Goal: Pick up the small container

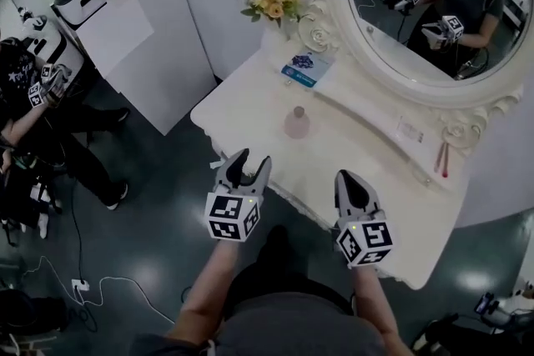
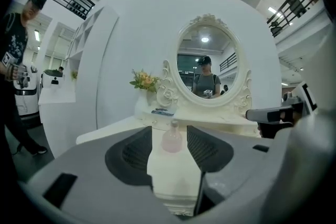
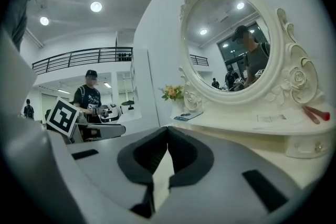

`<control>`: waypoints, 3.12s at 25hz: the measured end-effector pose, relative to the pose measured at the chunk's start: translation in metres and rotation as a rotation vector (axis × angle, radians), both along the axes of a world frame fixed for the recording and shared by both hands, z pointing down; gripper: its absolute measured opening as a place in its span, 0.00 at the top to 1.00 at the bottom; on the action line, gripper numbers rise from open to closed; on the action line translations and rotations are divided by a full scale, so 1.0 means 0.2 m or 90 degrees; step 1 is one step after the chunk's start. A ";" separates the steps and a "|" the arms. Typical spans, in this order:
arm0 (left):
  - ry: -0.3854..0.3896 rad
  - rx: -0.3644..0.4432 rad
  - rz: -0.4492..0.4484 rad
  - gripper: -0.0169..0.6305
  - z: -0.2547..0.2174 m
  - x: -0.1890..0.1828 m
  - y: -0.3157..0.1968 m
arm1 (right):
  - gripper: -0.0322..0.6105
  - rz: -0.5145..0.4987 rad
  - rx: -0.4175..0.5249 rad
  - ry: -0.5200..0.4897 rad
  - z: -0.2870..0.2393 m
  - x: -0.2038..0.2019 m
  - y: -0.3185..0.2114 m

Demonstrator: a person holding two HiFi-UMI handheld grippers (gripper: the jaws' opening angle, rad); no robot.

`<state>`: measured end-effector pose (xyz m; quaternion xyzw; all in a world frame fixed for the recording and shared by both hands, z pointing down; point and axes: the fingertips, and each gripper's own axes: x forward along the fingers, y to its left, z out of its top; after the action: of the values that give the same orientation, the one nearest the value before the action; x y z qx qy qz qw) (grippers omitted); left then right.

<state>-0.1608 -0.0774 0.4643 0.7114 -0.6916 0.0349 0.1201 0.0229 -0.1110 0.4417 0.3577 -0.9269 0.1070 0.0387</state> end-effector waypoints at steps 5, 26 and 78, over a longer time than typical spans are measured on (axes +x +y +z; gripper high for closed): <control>0.005 -0.002 0.033 0.66 0.01 -0.04 -0.16 | 0.94 0.032 -0.001 0.003 -0.01 -0.04 -0.10; -0.003 -0.039 0.196 0.65 0.15 0.05 -0.56 | 0.94 0.176 0.000 0.011 -0.04 -0.01 -0.28; -0.072 -0.127 0.200 0.73 0.41 0.19 -0.97 | 0.94 0.192 -0.023 -0.014 0.02 0.07 -0.55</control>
<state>-0.1218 -0.2719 0.5472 0.7923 -0.5705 0.1614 0.1438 0.0366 -0.2219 0.4466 0.4908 -0.8610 0.1323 0.0182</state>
